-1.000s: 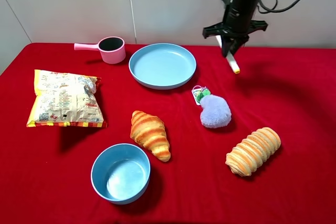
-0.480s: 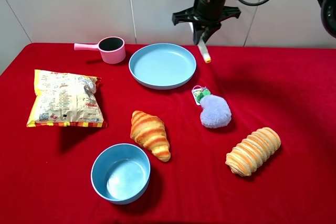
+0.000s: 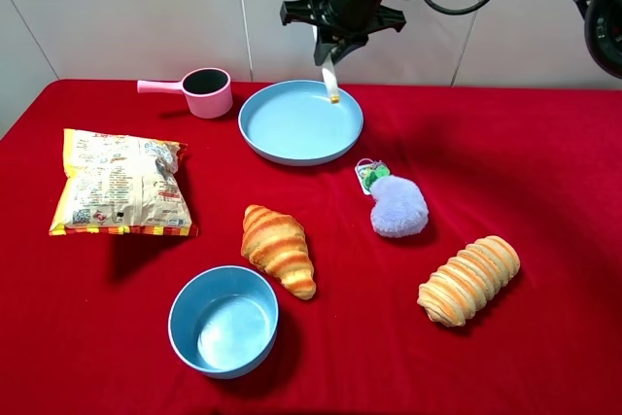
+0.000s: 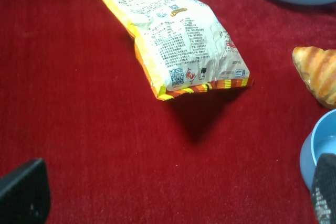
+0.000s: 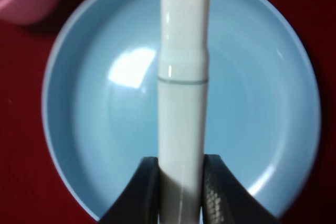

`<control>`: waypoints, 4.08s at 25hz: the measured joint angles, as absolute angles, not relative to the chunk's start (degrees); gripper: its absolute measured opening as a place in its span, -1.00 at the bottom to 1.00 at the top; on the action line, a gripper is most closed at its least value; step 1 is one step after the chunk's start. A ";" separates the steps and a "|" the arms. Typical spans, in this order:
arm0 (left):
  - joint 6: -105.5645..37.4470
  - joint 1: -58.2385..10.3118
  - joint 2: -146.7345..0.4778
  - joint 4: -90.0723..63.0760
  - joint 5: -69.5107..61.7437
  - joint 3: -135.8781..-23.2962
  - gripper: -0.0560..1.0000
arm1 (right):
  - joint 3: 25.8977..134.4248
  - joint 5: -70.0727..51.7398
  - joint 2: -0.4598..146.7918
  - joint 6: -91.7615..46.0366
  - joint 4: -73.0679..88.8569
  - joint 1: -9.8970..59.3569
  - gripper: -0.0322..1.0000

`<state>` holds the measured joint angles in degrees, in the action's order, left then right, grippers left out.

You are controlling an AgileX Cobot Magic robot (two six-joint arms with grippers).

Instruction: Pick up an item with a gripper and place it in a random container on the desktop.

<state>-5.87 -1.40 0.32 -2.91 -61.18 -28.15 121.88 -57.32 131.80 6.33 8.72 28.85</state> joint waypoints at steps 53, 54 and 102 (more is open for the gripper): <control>-5.87 -1.40 0.32 -2.91 -61.18 -28.15 0.99 | 121.88 -48.13 142.48 4.96 12.73 29.63 -0.37; -5.87 -1.40 0.32 -2.91 -61.18 -28.15 0.99 | 121.88 -48.06 142.48 4.96 12.73 29.63 -0.24; -5.87 -1.40 0.32 -2.91 -61.18 -28.15 0.99 | 121.88 -69.66 130.29 0.00 6.54 29.63 0.40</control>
